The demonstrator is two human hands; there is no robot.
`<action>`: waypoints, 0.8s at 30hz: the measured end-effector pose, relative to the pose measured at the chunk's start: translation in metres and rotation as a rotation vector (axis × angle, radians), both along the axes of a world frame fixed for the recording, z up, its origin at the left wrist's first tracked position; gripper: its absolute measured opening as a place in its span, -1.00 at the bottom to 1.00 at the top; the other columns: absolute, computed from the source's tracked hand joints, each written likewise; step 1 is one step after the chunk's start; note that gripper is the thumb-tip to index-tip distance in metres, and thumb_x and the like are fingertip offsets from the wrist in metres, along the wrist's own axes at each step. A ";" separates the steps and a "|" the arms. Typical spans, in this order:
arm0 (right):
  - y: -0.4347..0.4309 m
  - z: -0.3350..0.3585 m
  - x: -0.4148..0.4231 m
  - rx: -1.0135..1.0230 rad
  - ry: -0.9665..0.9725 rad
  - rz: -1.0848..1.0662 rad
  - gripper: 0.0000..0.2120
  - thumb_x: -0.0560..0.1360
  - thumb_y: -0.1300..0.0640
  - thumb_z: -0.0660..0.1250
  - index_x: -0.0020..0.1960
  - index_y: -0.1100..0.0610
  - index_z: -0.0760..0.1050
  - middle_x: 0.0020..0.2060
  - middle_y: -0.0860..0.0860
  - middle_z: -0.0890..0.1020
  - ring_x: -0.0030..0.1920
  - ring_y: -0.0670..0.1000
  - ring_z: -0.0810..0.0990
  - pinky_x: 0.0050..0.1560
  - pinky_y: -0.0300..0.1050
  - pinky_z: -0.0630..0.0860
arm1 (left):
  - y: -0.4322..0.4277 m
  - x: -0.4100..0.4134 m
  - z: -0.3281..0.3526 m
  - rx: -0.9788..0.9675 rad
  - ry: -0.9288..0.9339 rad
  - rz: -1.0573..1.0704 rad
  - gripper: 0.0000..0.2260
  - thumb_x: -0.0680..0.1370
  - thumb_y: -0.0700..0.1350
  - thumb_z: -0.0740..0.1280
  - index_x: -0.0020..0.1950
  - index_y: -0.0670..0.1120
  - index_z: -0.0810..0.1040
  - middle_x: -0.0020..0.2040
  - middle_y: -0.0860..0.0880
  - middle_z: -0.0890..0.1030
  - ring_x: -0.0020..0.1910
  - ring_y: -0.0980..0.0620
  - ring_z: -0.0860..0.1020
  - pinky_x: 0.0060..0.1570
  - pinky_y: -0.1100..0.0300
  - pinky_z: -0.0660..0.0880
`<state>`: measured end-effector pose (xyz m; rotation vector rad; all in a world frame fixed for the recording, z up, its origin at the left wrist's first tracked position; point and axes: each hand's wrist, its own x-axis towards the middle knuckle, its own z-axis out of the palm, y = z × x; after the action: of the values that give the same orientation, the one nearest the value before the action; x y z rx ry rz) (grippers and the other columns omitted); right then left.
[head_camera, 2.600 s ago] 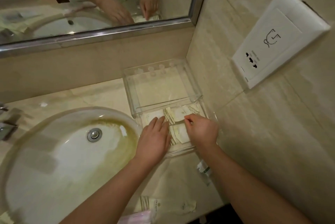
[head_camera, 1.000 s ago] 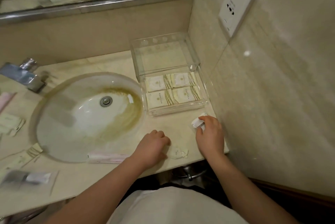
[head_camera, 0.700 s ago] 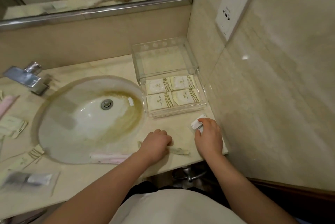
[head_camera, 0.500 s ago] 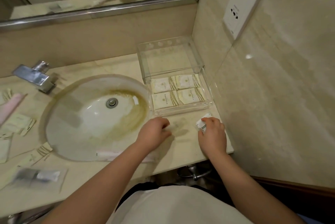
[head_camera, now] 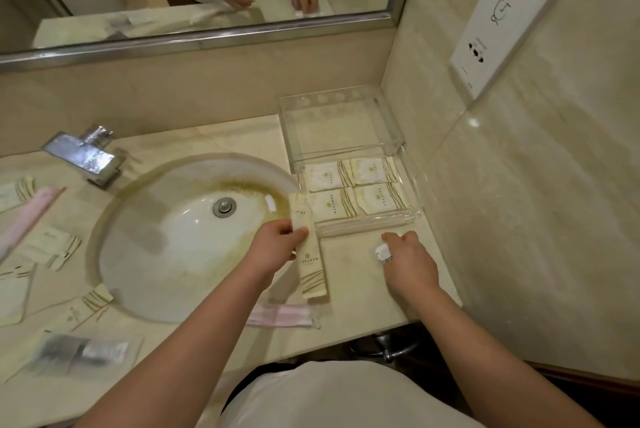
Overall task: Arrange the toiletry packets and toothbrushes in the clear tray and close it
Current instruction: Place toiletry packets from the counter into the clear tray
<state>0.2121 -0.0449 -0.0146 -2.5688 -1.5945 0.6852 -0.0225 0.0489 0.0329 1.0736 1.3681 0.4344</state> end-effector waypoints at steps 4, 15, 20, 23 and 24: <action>0.009 0.002 0.005 -0.044 -0.187 0.053 -0.65 0.42 0.02 0.39 0.19 0.01 0.48 0.18 0.08 0.42 0.15 0.11 0.37 0.05 -0.08 0.40 | 0.010 0.002 0.001 -0.059 -0.065 0.081 -0.92 0.56 -0.21 0.35 -0.03 -0.21 0.59 -0.10 -0.10 0.68 -0.23 0.02 0.65 -0.21 0.16 0.54; 0.009 0.002 0.013 -0.044 -0.158 -0.073 -0.87 0.45 -0.04 0.26 -0.09 0.00 0.48 -0.15 -0.04 0.59 0.05 0.09 0.43 -0.02 -0.03 0.27 | 0.037 0.032 0.000 -0.352 -0.300 0.480 -0.92 0.54 -0.26 0.35 0.02 -0.22 0.53 -0.08 -0.14 0.67 -0.15 -0.06 0.64 -0.16 0.12 0.61; 0.003 0.005 0.016 0.028 0.030 -0.192 -0.84 0.50 -0.06 0.32 -0.15 -0.03 0.38 -0.34 -0.13 0.49 -0.10 0.04 0.44 -0.01 -0.03 0.34 | 0.041 0.070 -0.004 -0.396 -0.233 0.490 -0.92 0.51 -0.26 0.38 -0.12 -0.14 0.49 -0.40 -0.04 0.48 -0.55 0.11 0.37 -0.58 0.27 0.27; 0.000 0.012 0.021 0.126 0.169 -0.312 -0.90 0.52 0.00 0.34 -0.10 -0.04 0.42 -0.24 -0.12 0.55 -0.12 0.04 0.53 0.00 -0.02 0.46 | 0.044 0.093 -0.010 -0.436 -0.216 0.518 -0.89 0.51 -0.29 0.36 -0.18 -0.15 0.48 -0.41 -0.05 0.46 -0.60 0.11 0.28 -0.63 0.29 0.20; 0.000 0.016 0.023 0.160 0.232 -0.361 -0.93 0.52 0.04 0.33 -0.06 -0.04 0.44 -0.18 -0.11 0.57 -0.10 0.03 0.55 0.00 -0.02 0.49 | 0.046 0.100 -0.012 -0.445 -0.206 0.527 -0.89 0.51 -0.30 0.36 -0.18 -0.16 0.48 -0.41 -0.05 0.46 -0.61 0.11 0.28 -0.64 0.30 0.20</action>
<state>0.2348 -0.0446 0.0013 -2.4574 -1.0361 0.7497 0.0773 0.0945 0.0204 0.2876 1.4646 0.5694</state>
